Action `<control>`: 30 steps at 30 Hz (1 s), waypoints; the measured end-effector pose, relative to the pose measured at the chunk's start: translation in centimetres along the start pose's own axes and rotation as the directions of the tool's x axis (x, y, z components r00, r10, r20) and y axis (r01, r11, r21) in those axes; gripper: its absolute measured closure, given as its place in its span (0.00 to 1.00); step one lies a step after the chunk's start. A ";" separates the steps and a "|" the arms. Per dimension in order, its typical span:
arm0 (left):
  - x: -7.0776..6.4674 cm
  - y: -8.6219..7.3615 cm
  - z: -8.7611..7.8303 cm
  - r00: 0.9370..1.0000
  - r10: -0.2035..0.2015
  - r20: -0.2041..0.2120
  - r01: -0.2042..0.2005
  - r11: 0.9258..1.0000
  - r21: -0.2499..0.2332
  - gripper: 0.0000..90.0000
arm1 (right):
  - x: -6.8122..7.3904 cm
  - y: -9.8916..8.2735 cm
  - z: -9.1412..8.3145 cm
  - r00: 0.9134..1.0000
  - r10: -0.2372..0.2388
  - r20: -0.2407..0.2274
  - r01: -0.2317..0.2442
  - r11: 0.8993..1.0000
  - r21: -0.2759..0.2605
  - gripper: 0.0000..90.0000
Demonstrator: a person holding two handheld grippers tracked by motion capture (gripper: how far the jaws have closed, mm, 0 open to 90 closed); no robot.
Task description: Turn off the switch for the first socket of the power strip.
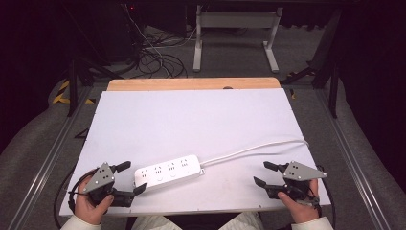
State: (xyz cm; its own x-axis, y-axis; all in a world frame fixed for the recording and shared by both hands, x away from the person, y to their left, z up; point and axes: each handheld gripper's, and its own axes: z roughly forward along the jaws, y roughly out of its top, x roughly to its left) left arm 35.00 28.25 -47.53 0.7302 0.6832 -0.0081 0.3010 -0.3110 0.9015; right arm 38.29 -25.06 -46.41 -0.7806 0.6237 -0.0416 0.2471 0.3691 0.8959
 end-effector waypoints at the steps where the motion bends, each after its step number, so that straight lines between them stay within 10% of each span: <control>1: 0.1 -0.2 0.0 1.000 0.011 0.000 -0.011 1.000 0.003 0.09 | 0.0 0.0 0.0 1.000 -0.002 0.000 0.002 1.000 0.000 0.38; 30: 0.1 0.2 -0.9 1.000 0.000 -0.026 -0.001 0.999 -0.043 0.08 | 0.0 0.0 0.1 1.000 -0.007 0.001 0.007 1.000 0.009 0.38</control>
State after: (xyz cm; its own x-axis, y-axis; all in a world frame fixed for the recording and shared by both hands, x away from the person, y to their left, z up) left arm 34.56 28.88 -46.95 0.7136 0.7005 0.0030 0.2739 -0.2829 0.9192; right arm 38.35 -25.02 -46.48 -0.7816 0.6219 -0.0485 0.2467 0.3796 0.8917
